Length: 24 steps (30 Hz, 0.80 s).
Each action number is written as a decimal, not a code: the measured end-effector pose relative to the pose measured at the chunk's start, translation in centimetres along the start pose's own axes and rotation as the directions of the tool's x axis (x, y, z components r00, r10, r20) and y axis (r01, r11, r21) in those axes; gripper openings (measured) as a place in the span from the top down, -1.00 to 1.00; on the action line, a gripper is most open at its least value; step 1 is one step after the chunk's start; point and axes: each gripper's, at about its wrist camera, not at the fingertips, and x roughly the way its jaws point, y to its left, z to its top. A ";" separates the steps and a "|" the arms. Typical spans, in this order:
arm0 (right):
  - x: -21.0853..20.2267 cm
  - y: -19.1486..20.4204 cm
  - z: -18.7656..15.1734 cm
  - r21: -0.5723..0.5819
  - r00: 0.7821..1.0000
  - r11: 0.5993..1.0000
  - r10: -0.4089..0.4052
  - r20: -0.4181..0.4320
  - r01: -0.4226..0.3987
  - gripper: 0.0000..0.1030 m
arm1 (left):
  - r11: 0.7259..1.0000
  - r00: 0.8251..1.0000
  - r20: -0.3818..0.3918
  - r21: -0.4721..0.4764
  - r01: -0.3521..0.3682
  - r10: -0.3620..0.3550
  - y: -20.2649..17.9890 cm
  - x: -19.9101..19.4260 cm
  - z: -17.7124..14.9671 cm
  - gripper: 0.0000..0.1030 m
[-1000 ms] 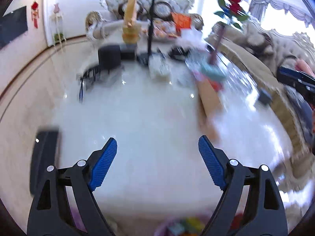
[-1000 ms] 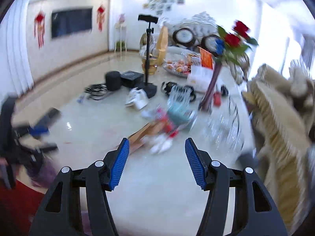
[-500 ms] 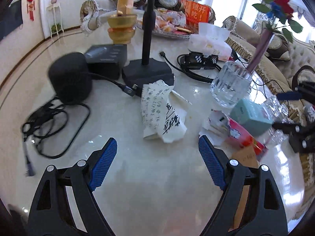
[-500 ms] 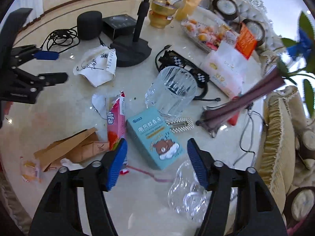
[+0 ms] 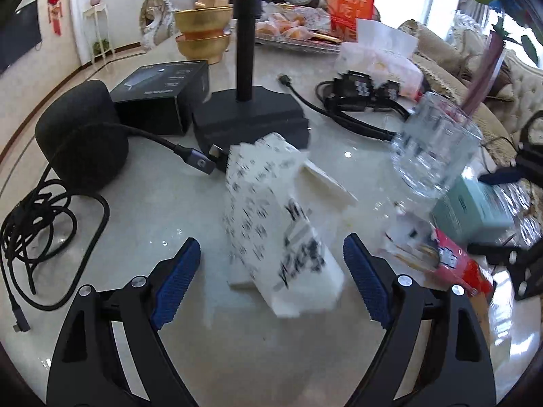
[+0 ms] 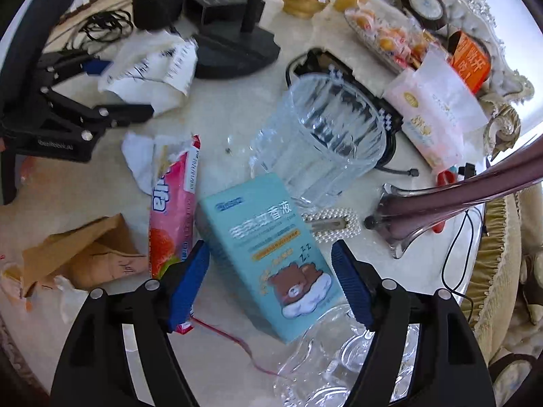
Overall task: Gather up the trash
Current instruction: 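Grasp the white printed tissue with the left tool while the right tool grasps the teal box, then carry the tissue and teal box to the bin and release both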
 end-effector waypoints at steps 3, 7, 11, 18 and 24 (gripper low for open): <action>1.0 0.4 0.1 -0.021 1.000 1.000 -0.005 -0.011 0.005 -0.39 | 1.000 1.000 0.004 -0.022 -0.005 0.005 0.4 0.3 0.5 -0.63; 1.0 0.4 -0.2 0.023 0.999 0.999 0.028 0.028 -0.029 -0.38 | 0.999 0.999 -0.010 0.030 -0.031 0.031 -0.1 0.8 0.8 -0.62; 0.7 0.4 -0.9 0.062 0.999 0.998 0.021 0.048 -0.024 -0.31 | 0.995 0.999 -0.002 0.093 -0.039 0.039 -0.6 0.6 0.9 0.01; -0.6 0.7 -2.0 0.175 0.995 0.983 0.031 0.091 -0.047 0.16 | 0.996 0.999 -0.028 0.087 0.030 -0.028 0.3 -0.3 0.9 0.54; -4.6 -2.0 -4.2 0.409 0.972 0.904 0.026 0.233 -0.122 0.16 | 0.995 0.997 0.010 0.069 0.079 -0.080 0.9 -3.4 0.7 0.54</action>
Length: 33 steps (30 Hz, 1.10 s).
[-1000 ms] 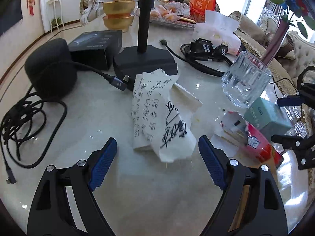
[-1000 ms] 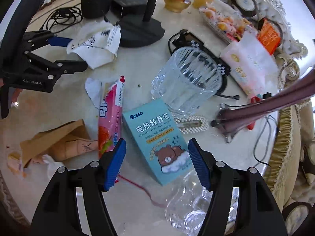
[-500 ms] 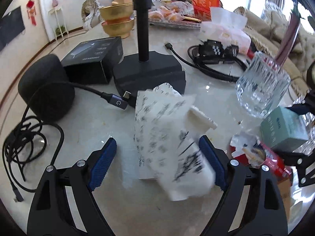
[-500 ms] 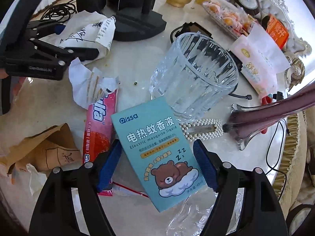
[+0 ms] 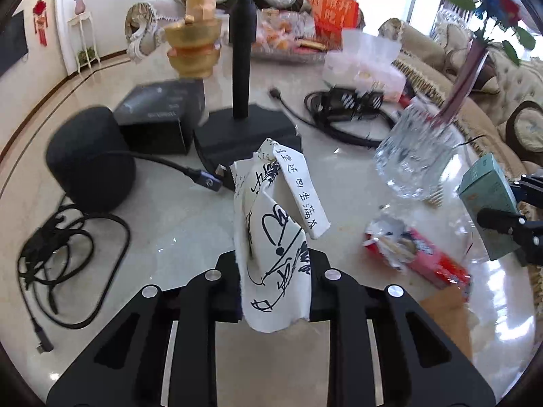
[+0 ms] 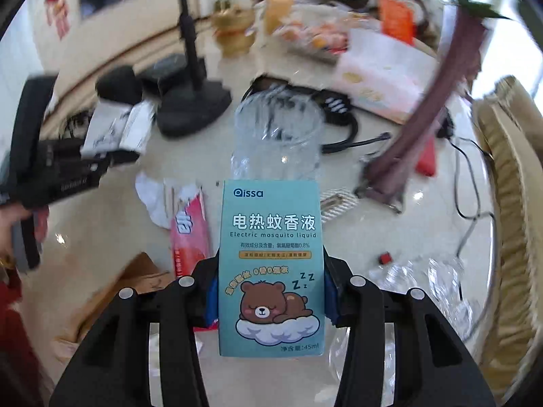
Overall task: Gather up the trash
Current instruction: 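Carry the tissue and teal box to the bin and release both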
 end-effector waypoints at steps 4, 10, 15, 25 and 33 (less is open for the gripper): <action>-4.0 0.2 -0.4 0.072 0.996 0.997 -0.019 0.083 0.013 0.16 | 0.999 0.999 0.034 0.019 0.026 -0.027 -0.3 -4.8 -0.1 0.54; -14.0 4.5 -2.7 0.128 0.963 0.991 0.012 0.270 -0.048 0.16 | 0.992 0.990 0.095 0.081 0.094 -0.101 -1.3 -16.2 -4.4 0.54; -20.7 12.3 -10.0 0.142 0.944 0.988 0.015 0.329 -0.066 0.16 | 0.985 0.983 0.088 0.077 0.154 -0.160 -1.8 -25.4 -13.7 0.54; -16.7 24.2 -27.0 0.315 0.988 0.941 0.092 0.124 -0.127 0.16 | 0.968 0.963 -0.101 -0.055 0.244 -0.249 -4.7 -25.9 -34.3 0.54; -7.1 26.0 -35.7 0.445 0.984 0.894 0.037 -0.174 0.045 0.16 | 0.977 0.923 -0.319 -0.098 0.192 -0.213 -6.6 -15.9 -44.1 0.54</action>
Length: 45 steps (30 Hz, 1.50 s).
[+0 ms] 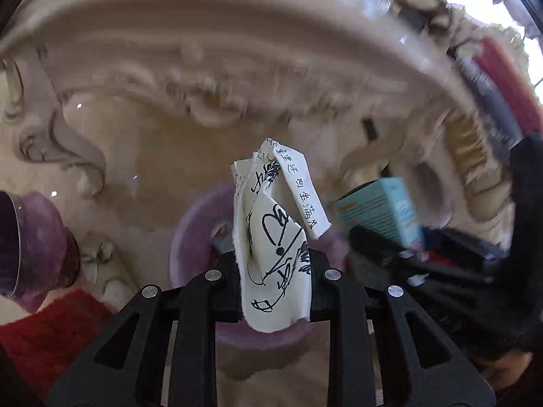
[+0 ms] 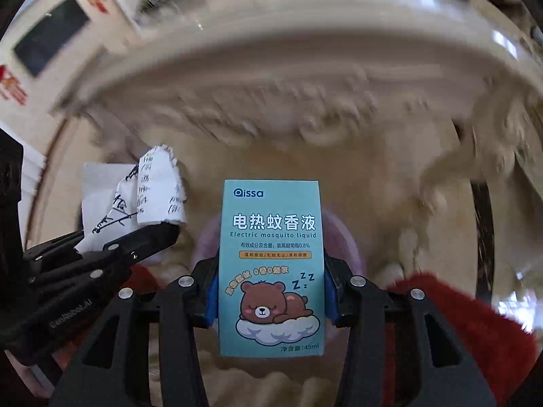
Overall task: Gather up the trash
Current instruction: 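Carry the tissue and teal box to the bin and release both, then grasp the brown paper bag with the left tool while the right tool grasps the white tissue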
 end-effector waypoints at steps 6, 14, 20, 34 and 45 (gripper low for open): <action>3.3 -1.6 -2.0 0.060 0.994 0.998 -0.029 -0.101 0.035 0.16 | 0.998 0.993 -0.113 0.041 -0.042 0.047 0.8 4.2 -1.5 0.53; 6.9 -1.1 -3.1 0.046 0.979 0.998 -0.036 -0.199 0.046 0.15 | 0.998 0.985 -0.166 0.043 -0.037 0.043 1.3 5.5 -2.3 0.39; 7.7 -0.7 -3.4 0.024 0.974 0.998 -0.049 -0.223 0.055 -0.02 | 0.998 0.983 -0.177 0.056 -0.040 0.049 1.3 5.7 -2.4 -0.25; 4.2 -3.0 -3.0 0.177 0.995 0.984 -0.012 -0.101 0.029 -0.14 | 0.997 0.997 -0.009 -0.025 -0.071 0.071 3.0 0.6 -0.7 -0.34; -9.4 -4.9 5.3 0.089 0.946 0.990 0.078 0.313 -0.111 -0.14 | 0.986 0.935 0.328 0.052 -0.159 0.133 1.5 -9.6 8.5 -0.47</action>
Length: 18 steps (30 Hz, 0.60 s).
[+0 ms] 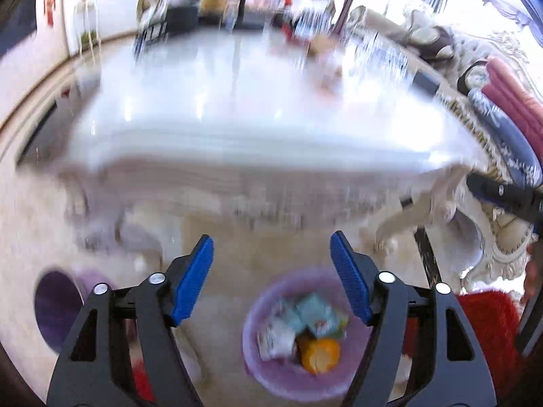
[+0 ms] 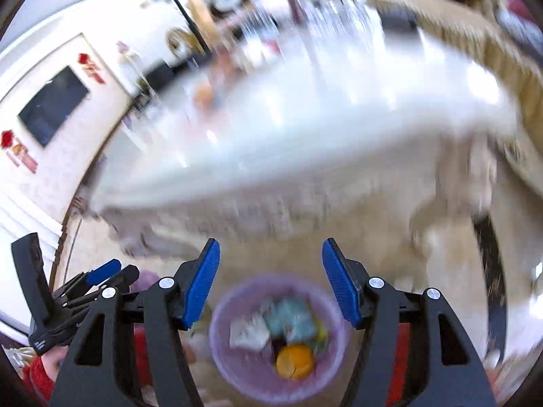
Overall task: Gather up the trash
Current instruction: 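Grasp the brown paper bag with the left tool while the right tool grasps the white tissue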
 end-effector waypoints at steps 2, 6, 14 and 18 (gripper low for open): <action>-0.5 0.3 3.0 -0.064 0.999 0.998 0.006 0.041 -0.003 -0.14 | 1.000 0.999 0.049 0.023 0.019 -0.020 -0.8 -0.2 3.3 -0.54; 1.4 0.2 10.3 -0.103 0.998 0.995 0.008 0.055 -0.002 -0.14 | 0.995 0.994 0.080 0.079 0.063 -0.069 -2.8 1.3 9.0 -0.54; 8.8 0.3 18.1 -0.153 0.999 0.988 -0.007 0.040 0.013 -0.14 | 0.962 0.999 0.012 0.272 0.029 -0.034 -5.5 8.0 19.3 -0.54; 12.9 2.0 20.6 -0.315 0.999 0.948 -0.047 -0.020 0.038 -0.14 | 0.940 0.997 -0.052 0.333 0.077 -0.063 -6.1 11.0 21.3 -0.54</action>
